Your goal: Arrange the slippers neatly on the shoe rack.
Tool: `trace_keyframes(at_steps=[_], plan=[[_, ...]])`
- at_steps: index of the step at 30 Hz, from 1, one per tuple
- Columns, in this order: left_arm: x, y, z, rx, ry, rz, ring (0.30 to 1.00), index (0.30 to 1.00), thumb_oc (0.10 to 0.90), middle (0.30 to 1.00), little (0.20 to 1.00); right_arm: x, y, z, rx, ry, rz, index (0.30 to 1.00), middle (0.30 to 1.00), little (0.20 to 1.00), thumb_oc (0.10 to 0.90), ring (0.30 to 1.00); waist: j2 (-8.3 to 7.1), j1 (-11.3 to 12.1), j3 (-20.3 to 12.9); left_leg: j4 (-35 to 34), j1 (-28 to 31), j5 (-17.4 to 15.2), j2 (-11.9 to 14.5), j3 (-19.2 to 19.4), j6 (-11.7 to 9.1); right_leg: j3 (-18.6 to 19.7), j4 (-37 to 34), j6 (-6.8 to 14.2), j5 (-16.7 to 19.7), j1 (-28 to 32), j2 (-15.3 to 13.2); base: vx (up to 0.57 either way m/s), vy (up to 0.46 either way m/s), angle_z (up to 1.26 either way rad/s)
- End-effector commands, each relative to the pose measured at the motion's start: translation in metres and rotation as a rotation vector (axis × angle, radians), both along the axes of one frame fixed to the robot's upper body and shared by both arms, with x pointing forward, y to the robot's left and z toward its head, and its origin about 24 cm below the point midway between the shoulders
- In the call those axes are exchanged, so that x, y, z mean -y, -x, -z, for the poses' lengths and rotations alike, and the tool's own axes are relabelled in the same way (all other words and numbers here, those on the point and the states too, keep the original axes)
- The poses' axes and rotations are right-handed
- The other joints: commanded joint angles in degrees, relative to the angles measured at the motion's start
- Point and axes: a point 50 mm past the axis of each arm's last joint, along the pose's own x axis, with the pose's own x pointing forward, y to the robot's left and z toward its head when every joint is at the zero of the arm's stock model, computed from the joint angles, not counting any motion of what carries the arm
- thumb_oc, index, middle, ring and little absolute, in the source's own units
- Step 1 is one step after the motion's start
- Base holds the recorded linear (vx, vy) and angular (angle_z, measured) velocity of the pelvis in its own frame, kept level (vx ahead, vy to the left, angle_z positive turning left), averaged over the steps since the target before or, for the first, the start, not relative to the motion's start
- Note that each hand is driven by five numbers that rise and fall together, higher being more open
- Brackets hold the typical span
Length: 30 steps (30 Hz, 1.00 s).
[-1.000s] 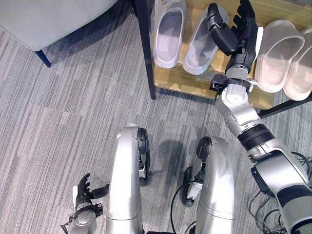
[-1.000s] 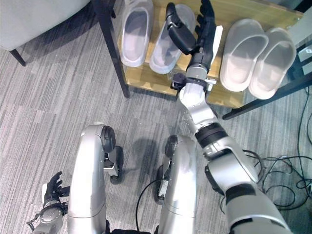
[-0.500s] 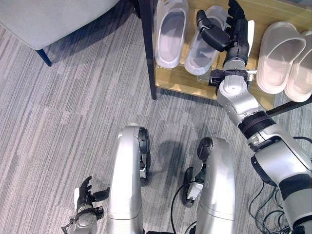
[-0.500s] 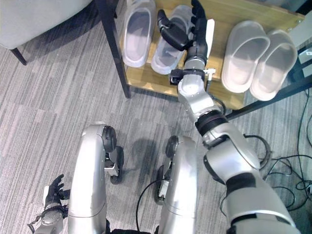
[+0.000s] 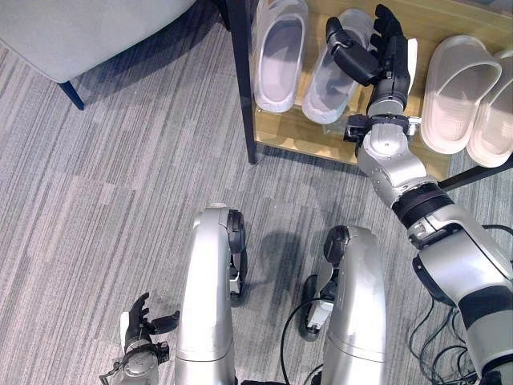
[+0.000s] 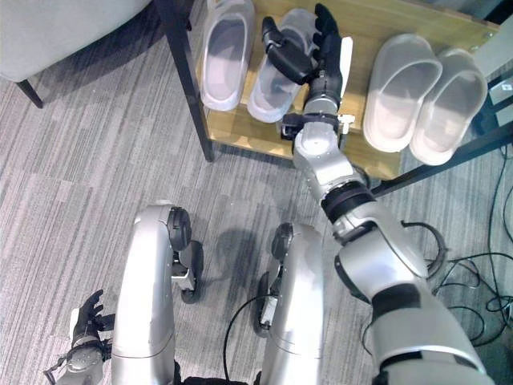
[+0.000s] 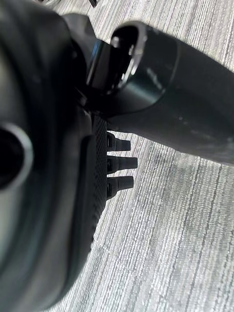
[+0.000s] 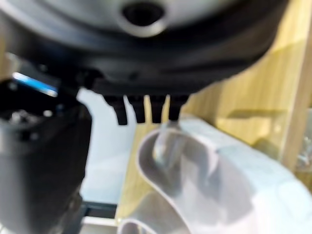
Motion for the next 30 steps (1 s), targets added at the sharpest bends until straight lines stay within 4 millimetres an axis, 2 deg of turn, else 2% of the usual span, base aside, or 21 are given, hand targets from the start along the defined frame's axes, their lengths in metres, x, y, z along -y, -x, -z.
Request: trace_keyframes(at_steps=[1, 7, 30], plan=[[-0.0073, 0.0206, 0.0055, -0.077, -0.066, 0.063, 0.9, 0.9, 0.8, 0.9, 0.9, -0.023, 0.0252, -0.0968, 0.335, 0.004, -0.12, 0.9, 0.9, 0.9, 0.8, 0.9, 0.26, 3.7, -1.86, 8.99, 7.4, -18.22, -1.9, -10.06, -3.7, 5.46, -2.38, -3.77, 6.17, -3.21, 0.09, 0.0, 0.0, 0.0], [-0.0081, 0.0227, 0.0061, -0.084, -0.068, 0.069, 0.9, 0.9, 0.8, 0.9, 0.9, -0.0206, 0.0243, -0.1002, 0.33, 0.019, -0.111, 0.9, 0.9, 0.9, 0.8, 0.9, 0.67, 3.99, -1.86, 9.21, 7.4, -18.31, -1.87, -10.14, -3.72, 5.62, -2.08, -3.74, 6.09, -3.21, 0.02, 0.0, 0.0, 0.0], [-0.0047, 0.0258, 0.0093, -0.106, -0.069, 0.117, 0.9, 0.9, 0.8, 0.9, 0.9, -0.0252, 0.0225, -0.1042, 0.324, 0.058, -0.147, 0.9, 0.9, 0.9, 0.8, 0.9, 0.65, 4.67, -1.86, 10.0, 7.4, -18.65, -2.06, -9.82, -3.77, 6.37, -1.35, -3.7, 6.03, -3.21, 0.38, 0.0, 0.0, 0.0]])
